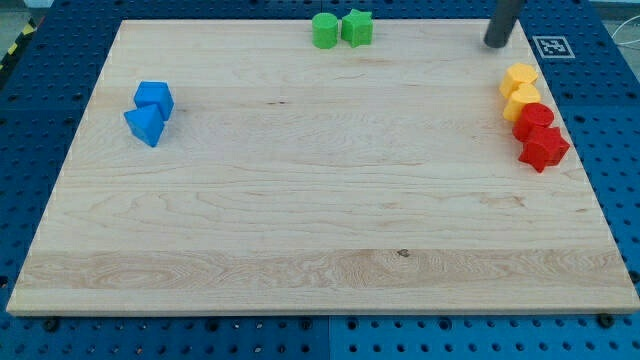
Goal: Move the green circle towards the top left
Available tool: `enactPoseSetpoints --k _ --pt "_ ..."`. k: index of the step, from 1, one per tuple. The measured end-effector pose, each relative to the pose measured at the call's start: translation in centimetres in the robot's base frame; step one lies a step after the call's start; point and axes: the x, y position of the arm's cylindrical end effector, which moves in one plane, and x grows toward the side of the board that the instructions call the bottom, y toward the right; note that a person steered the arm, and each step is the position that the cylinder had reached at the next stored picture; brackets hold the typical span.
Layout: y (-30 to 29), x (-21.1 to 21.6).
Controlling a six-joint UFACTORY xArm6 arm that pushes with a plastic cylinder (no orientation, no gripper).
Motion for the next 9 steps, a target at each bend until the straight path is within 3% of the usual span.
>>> enactPoseSetpoints --k 4,9 --pt "-15.2 -3.9" --pt "-26.2 -3.9"
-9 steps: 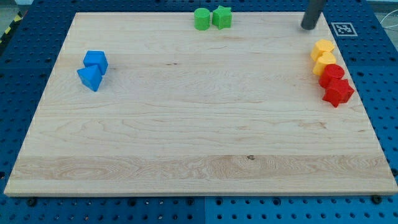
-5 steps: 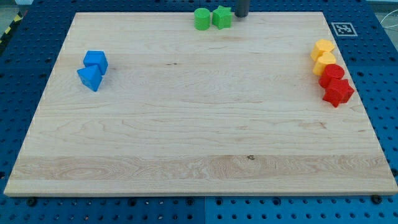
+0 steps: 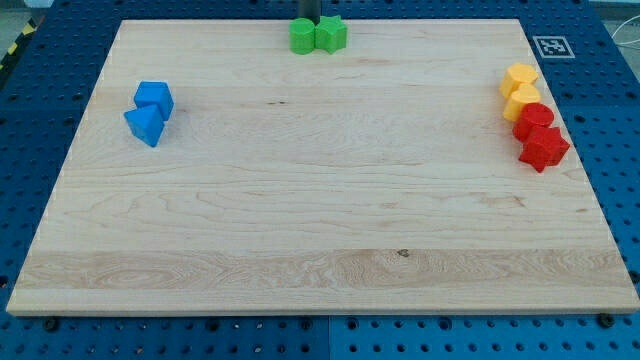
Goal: Move the green circle towards the top left
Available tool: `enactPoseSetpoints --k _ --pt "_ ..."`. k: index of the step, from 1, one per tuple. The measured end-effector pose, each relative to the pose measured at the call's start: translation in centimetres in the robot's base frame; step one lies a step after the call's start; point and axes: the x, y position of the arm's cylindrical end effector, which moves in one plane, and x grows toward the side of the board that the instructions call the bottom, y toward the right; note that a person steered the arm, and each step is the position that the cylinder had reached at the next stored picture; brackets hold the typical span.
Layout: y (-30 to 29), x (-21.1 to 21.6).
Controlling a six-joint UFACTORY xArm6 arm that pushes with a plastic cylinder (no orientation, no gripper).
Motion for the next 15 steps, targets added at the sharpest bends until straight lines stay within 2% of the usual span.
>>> enactPoseSetpoints --k 2,8,10,11,12,15 --pt "-1.5 1.6" --pt "-1.1 7.3" --pt "3.9 7.0" --pt "5.4 8.6" --pt "5.4 11.0" --pt "0.2 14.0"
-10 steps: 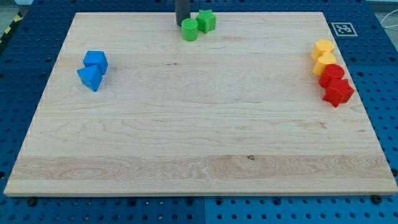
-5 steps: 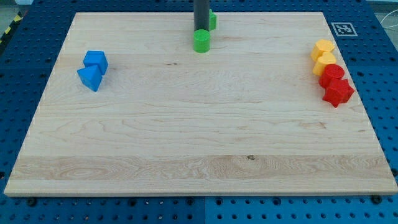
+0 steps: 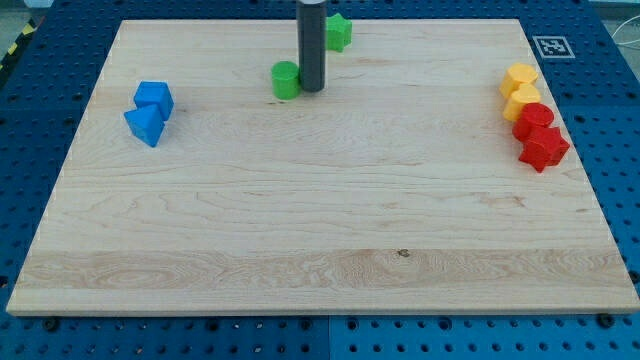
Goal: Move the green circle towards the top left
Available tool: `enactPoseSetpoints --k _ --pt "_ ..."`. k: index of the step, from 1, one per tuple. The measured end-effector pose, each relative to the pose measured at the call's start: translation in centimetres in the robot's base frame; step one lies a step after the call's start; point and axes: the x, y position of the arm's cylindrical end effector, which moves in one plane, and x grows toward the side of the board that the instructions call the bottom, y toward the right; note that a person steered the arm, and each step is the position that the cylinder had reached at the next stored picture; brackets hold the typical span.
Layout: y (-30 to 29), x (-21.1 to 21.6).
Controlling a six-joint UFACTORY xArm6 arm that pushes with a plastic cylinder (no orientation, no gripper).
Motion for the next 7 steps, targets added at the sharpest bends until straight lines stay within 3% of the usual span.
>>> enactPoseSetpoints --k 3,7 --pt "-7.4 0.0" --pt "-9.0 -5.7"
